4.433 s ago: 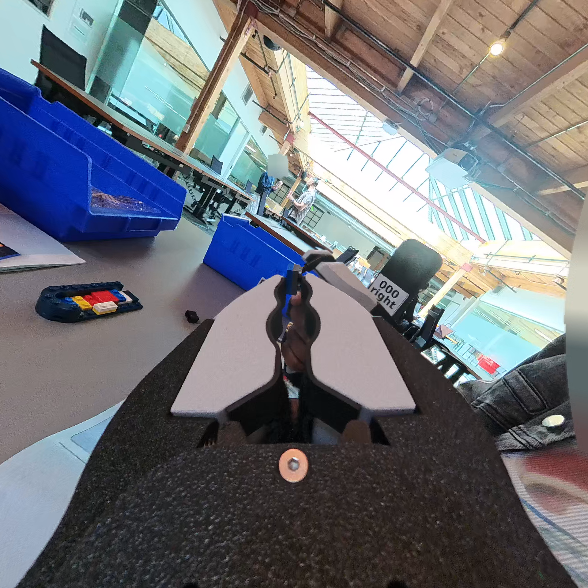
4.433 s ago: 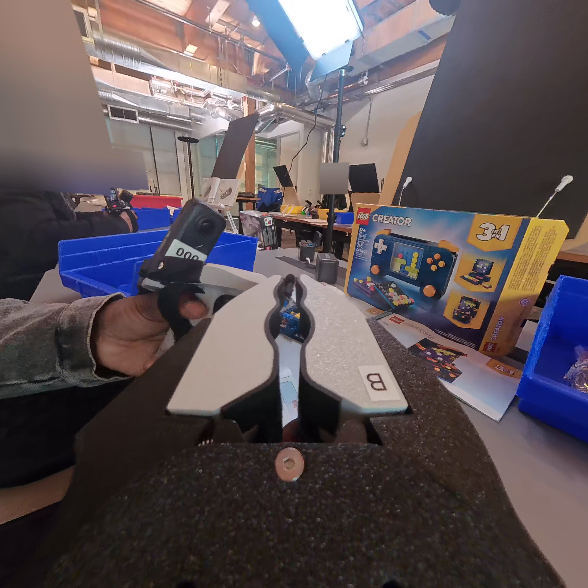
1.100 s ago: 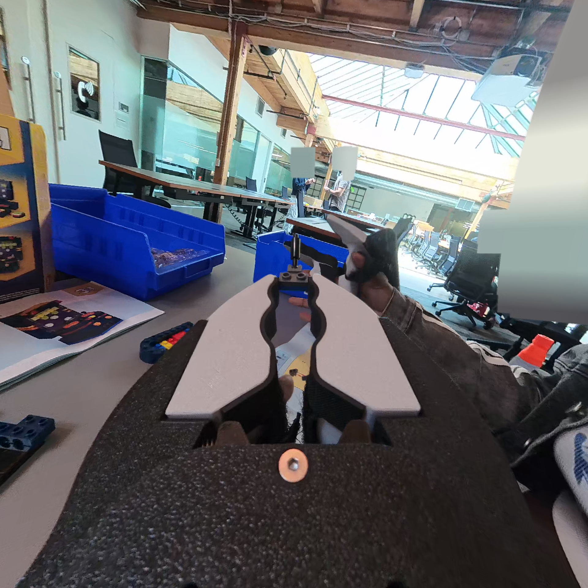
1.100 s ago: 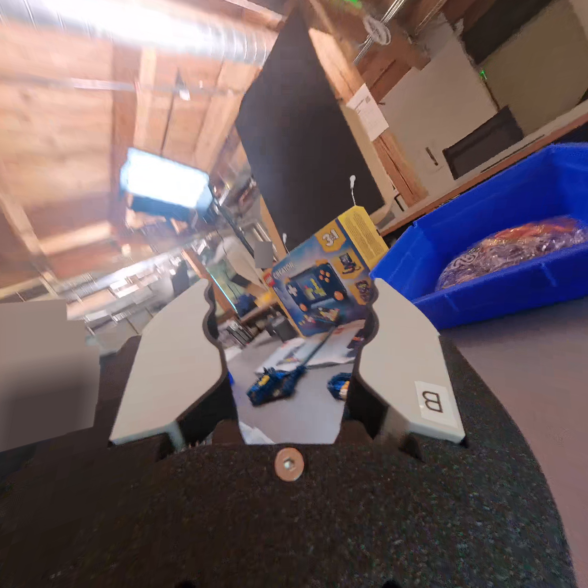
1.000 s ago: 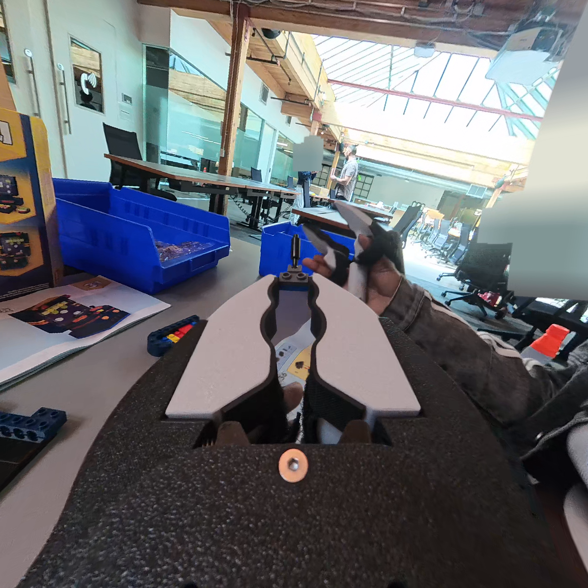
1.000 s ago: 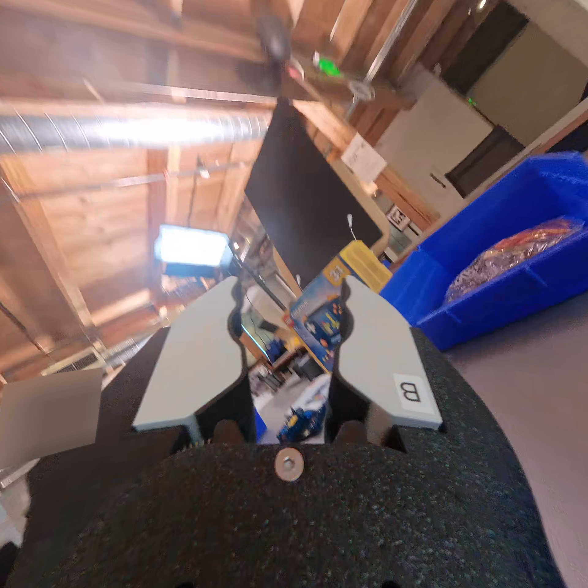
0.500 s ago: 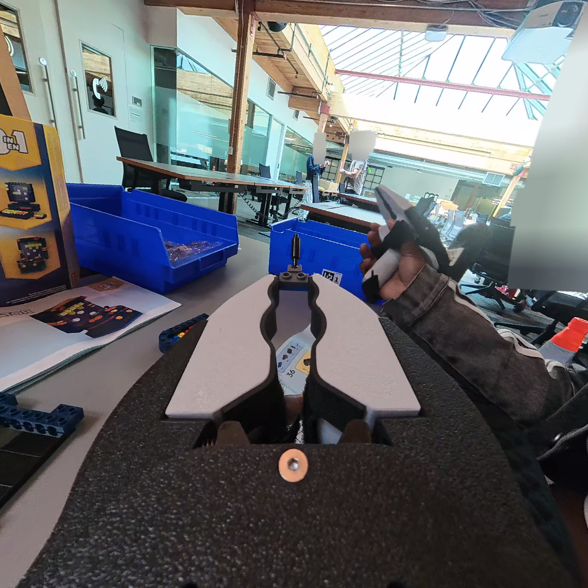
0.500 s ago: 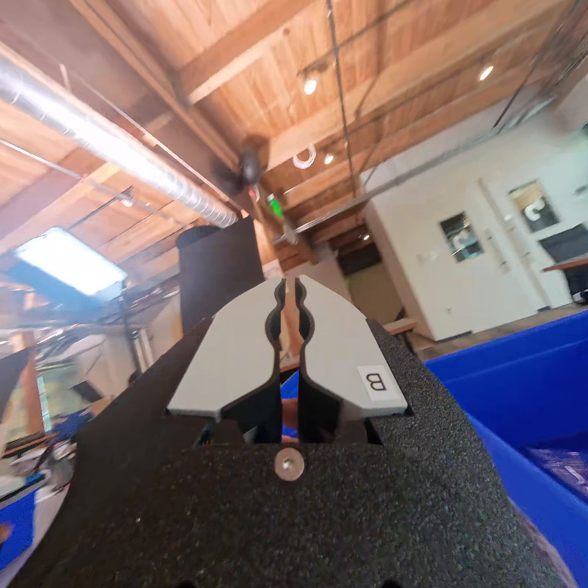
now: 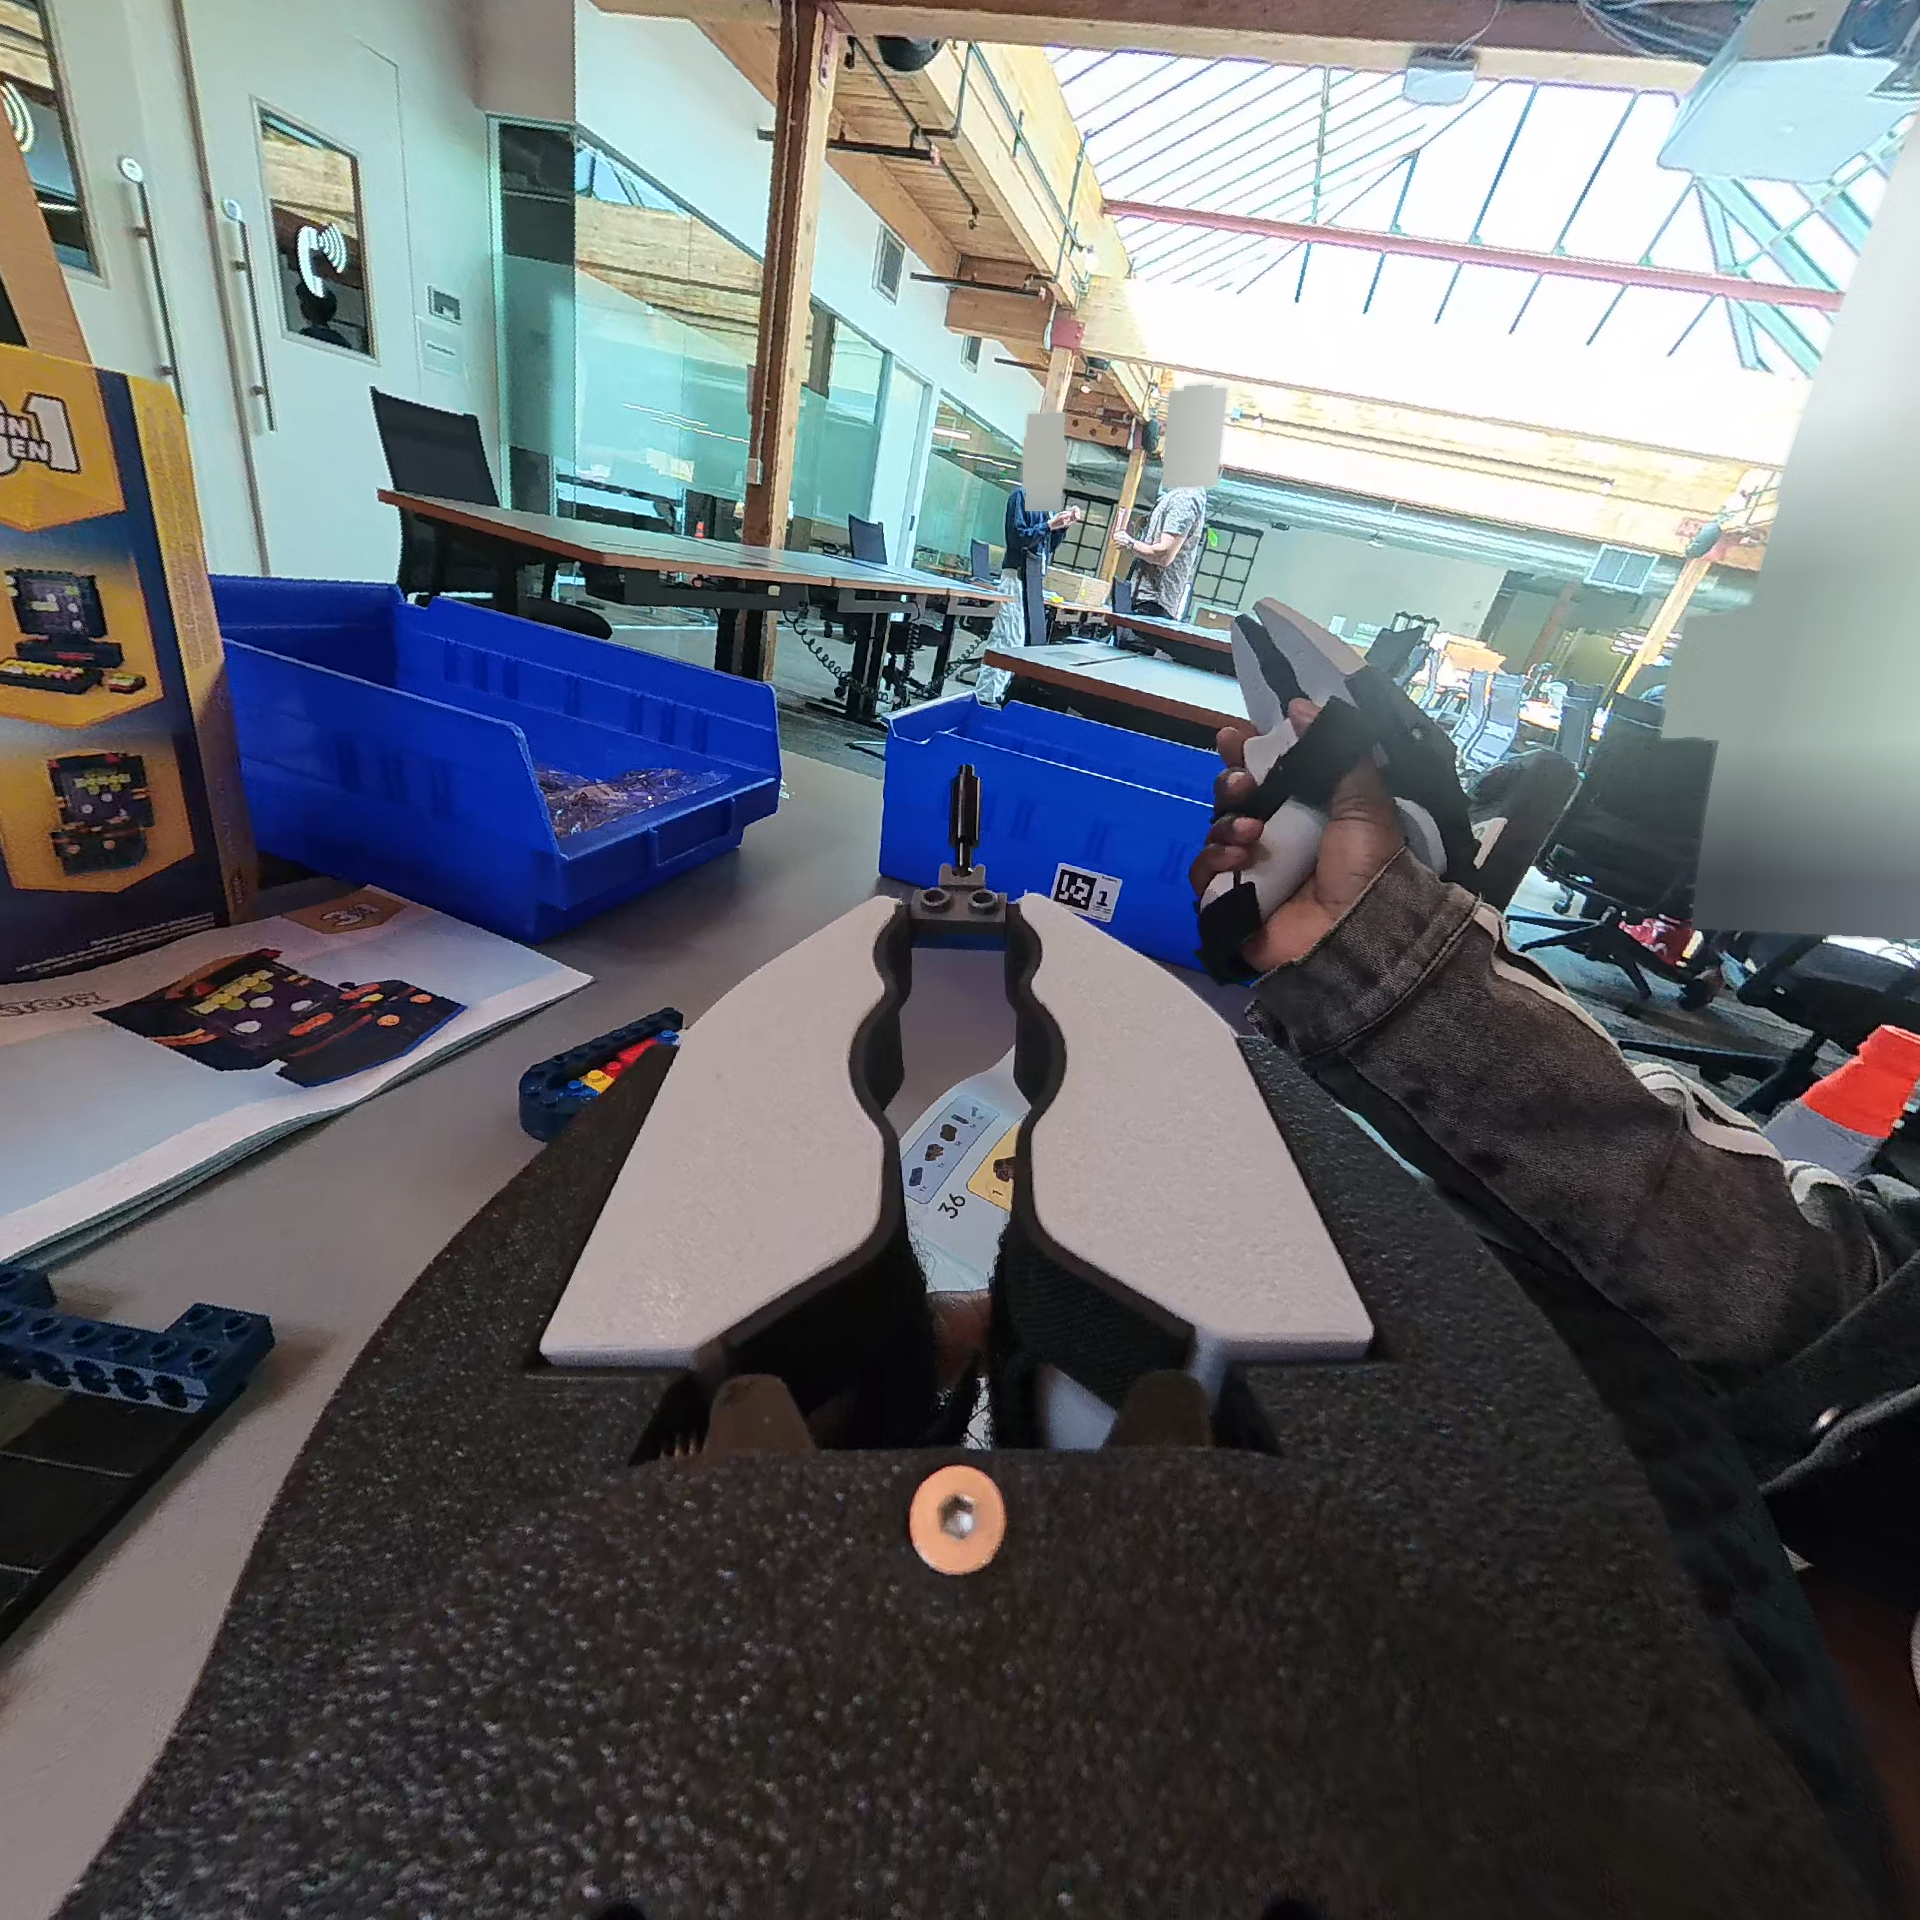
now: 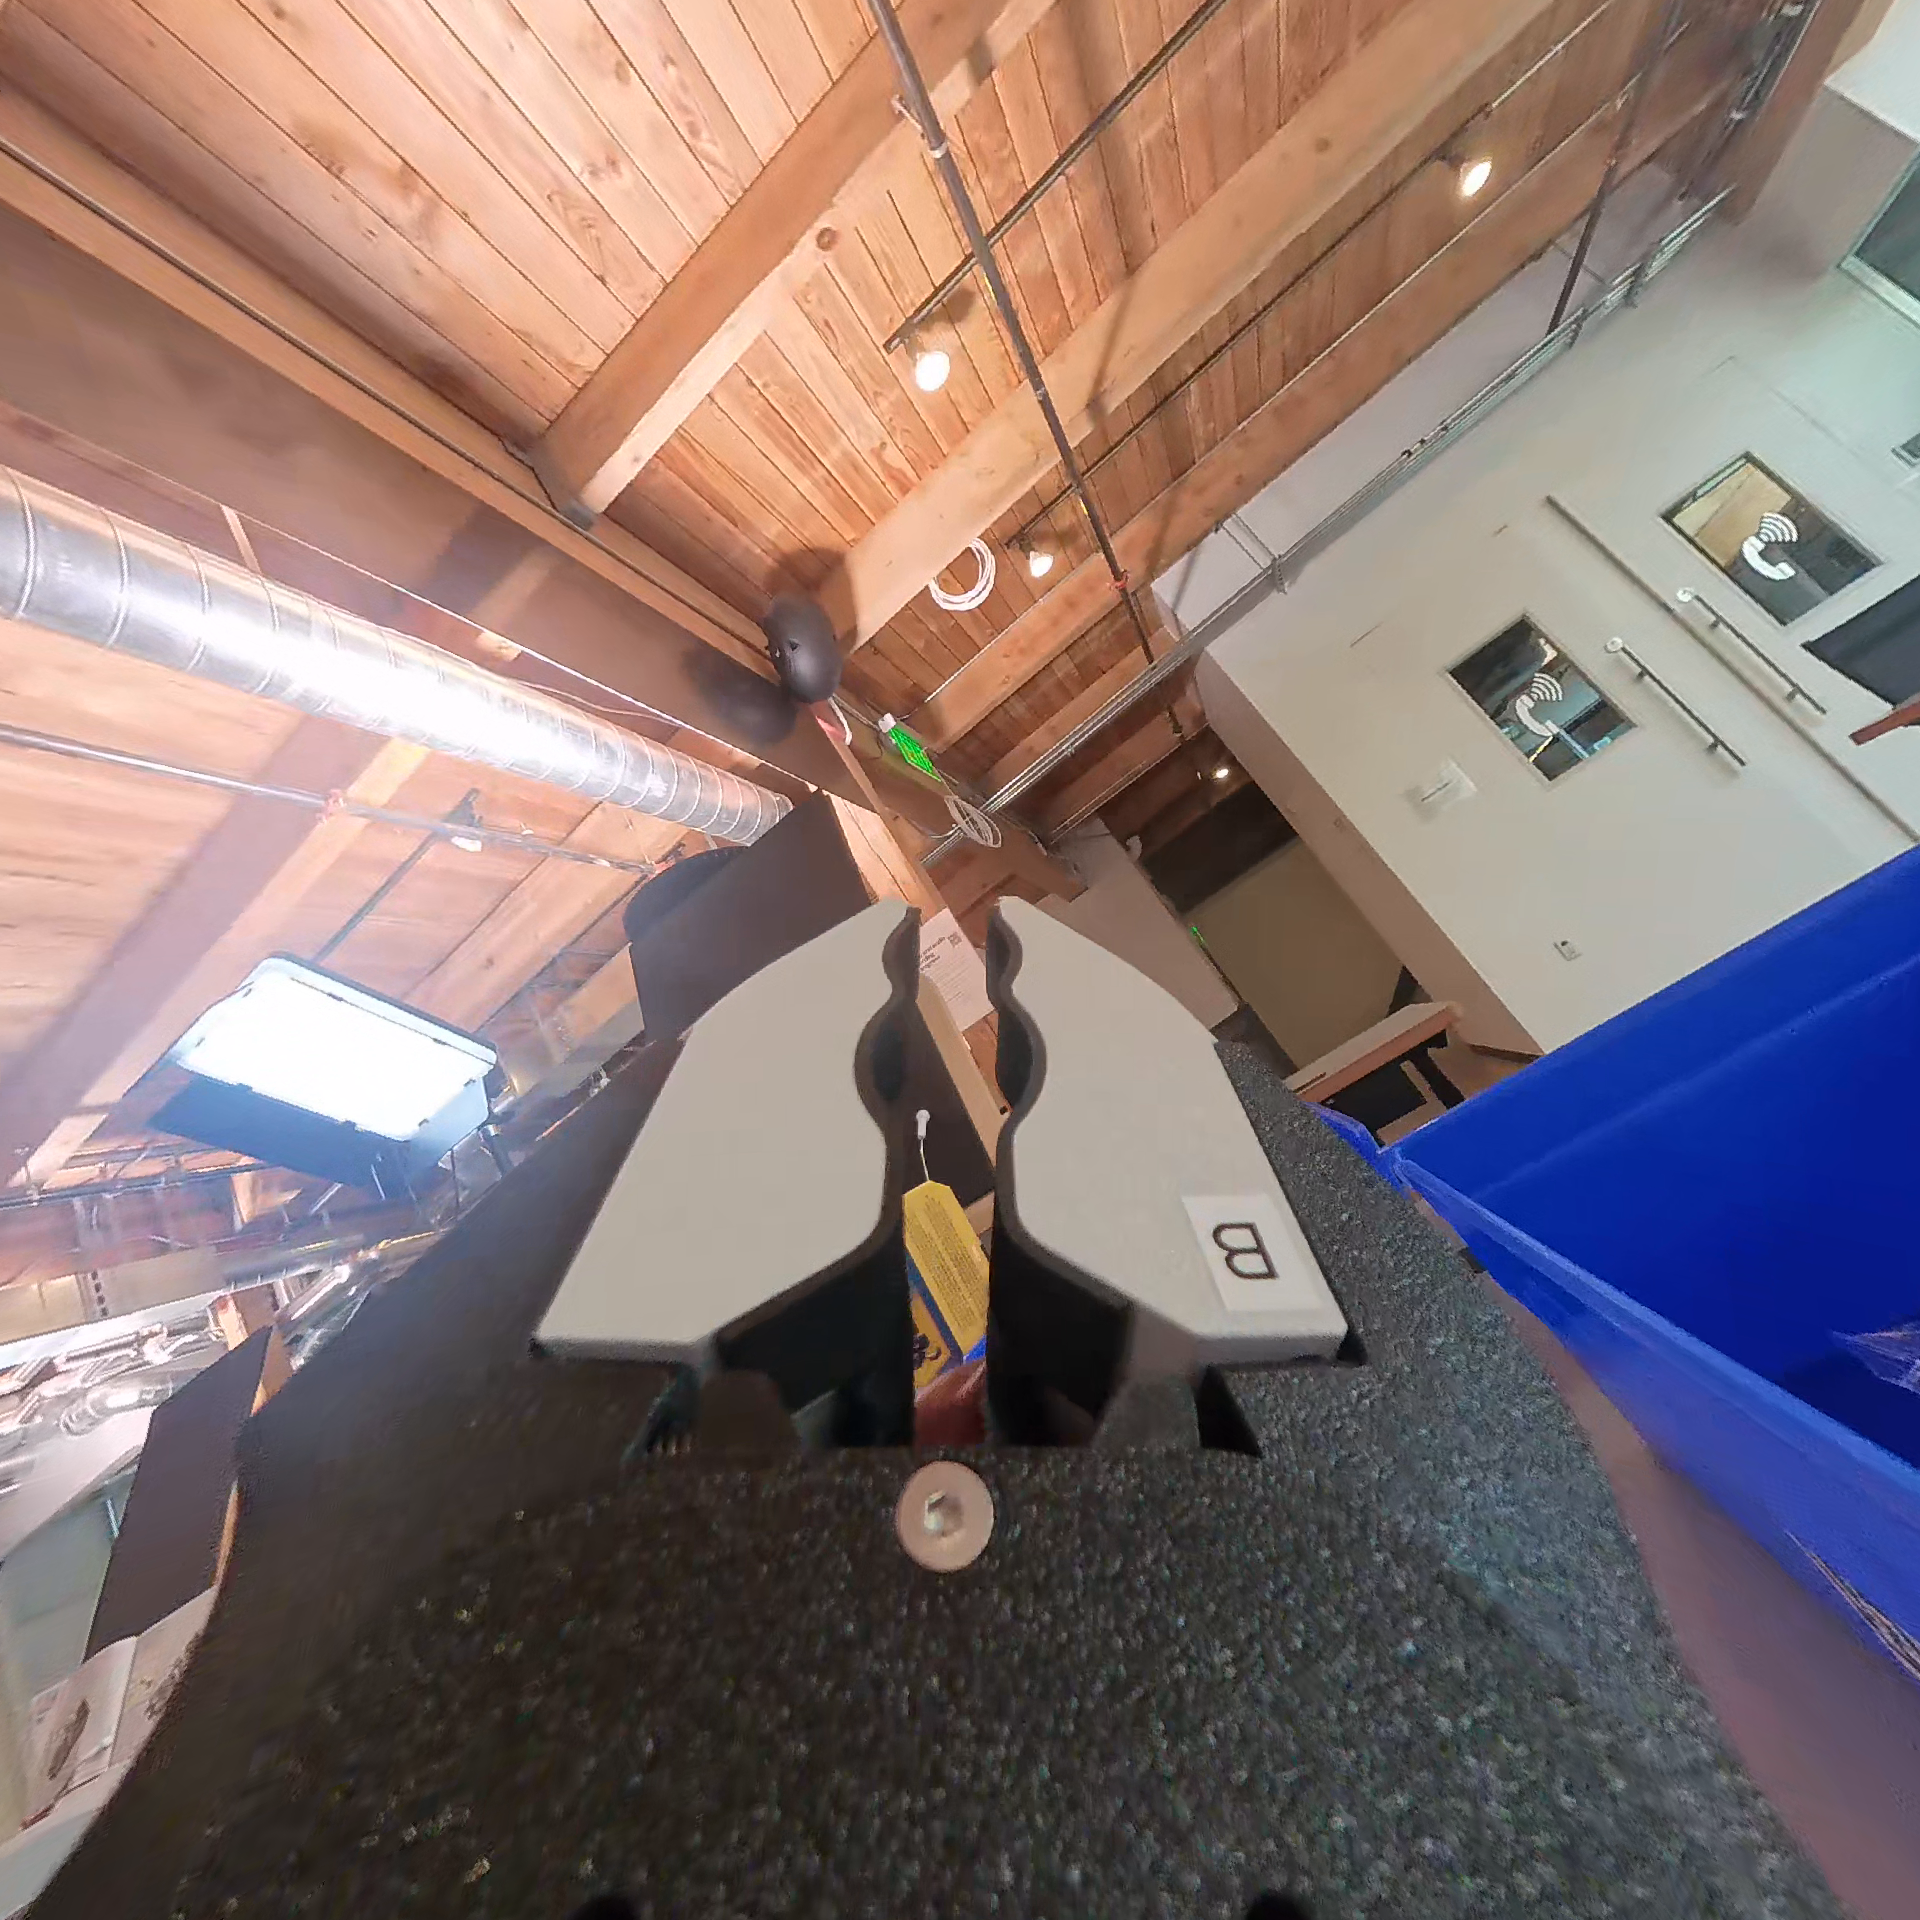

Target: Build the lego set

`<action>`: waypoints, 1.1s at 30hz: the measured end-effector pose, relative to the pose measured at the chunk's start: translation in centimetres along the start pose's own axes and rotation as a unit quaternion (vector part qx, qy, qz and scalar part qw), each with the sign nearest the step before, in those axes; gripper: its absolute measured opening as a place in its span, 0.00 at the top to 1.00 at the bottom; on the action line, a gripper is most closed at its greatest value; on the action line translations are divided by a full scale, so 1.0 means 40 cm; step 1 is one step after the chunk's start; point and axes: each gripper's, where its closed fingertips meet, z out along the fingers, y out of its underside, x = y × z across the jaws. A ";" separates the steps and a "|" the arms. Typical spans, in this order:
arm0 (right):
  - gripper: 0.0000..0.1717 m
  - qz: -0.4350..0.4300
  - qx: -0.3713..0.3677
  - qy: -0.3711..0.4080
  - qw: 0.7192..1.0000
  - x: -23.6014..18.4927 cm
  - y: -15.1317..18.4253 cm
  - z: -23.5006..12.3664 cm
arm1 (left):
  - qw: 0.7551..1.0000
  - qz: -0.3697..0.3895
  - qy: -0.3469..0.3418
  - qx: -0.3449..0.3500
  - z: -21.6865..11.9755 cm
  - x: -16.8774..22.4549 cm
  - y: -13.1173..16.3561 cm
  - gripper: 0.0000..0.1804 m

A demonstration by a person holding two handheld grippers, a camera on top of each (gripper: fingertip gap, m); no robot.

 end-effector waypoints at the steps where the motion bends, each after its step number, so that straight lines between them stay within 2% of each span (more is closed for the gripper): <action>1: 0.93 0.001 0.000 0.000 1.000 0.000 0.001 0.000 | 1.000 0.001 0.000 0.000 0.000 0.000 0.000 0.91; 13: 0.92 -0.017 -0.011 -0.010 1.000 -0.018 0.010 0.003 | 0.999 0.032 -0.006 -0.026 0.005 0.001 0.018 0.91; 15: 0.90 -0.047 -0.042 -0.035 0.997 -0.047 0.039 0.016 | 0.997 0.058 -0.015 -0.045 0.008 -0.001 0.031 0.91; 17: 0.86 -0.093 -0.122 -0.078 0.985 -0.092 0.117 0.032 | 0.993 0.095 -0.028 -0.066 0.010 -0.004 0.044 0.91; 18: 0.85 -0.124 -0.188 -0.108 0.968 -0.115 0.178 0.035 | 0.990 0.113 -0.031 -0.076 0.012 -0.004 0.050 0.91; 19: 0.86 -0.157 -0.280 -0.147 0.936 -0.134 0.257 0.023 | 0.988 0.128 -0.033 -0.083 0.013 -0.002 0.056 0.91; 20: 0.85 -0.185 -0.396 -0.182 0.881 -0.136 0.346 -0.010 | 0.986 0.139 -0.032 -0.089 0.015 0.000 0.062 0.91; 22: 0.80 -0.221 -0.620 -0.207 0.724 -0.086 0.470 -0.116 | 0.984 0.145 -0.028 -0.100 0.018 0.003 0.074 0.91; 25: 0.76 -0.268 -0.758 -0.218 0.553 0.000 0.521 -0.210 | 0.983 0.144 -0.025 -0.113 0.020 0.003 0.086 0.91; 26: 0.76 -0.277 -0.774 -0.210 0.529 0.026 0.537 -0.217 | 0.982 0.148 -0.026 -0.115 0.020 0.003 0.087 0.91; 27: 0.76 -0.279 -0.779 -0.206 0.522 0.044 0.557 -0.218 | 0.981 0.154 -0.027 -0.117 0.019 0.004 0.087 0.91; 28: 0.76 -0.264 -0.780 -0.215 0.525 0.044 0.576 -0.223 | 0.980 0.160 -0.027 -0.118 0.019 0.004 0.087 0.91; 30: 0.78 -0.236 -0.771 -0.221 0.548 0.039 0.600 -0.224 | 0.978 0.167 -0.030 -0.120 0.018 0.001 0.089 0.91; 33: 0.79 -0.237 -0.763 -0.218 0.560 0.049 0.613 -0.228 | 0.978 0.162 -0.029 -0.126 0.019 -0.002 0.096 0.91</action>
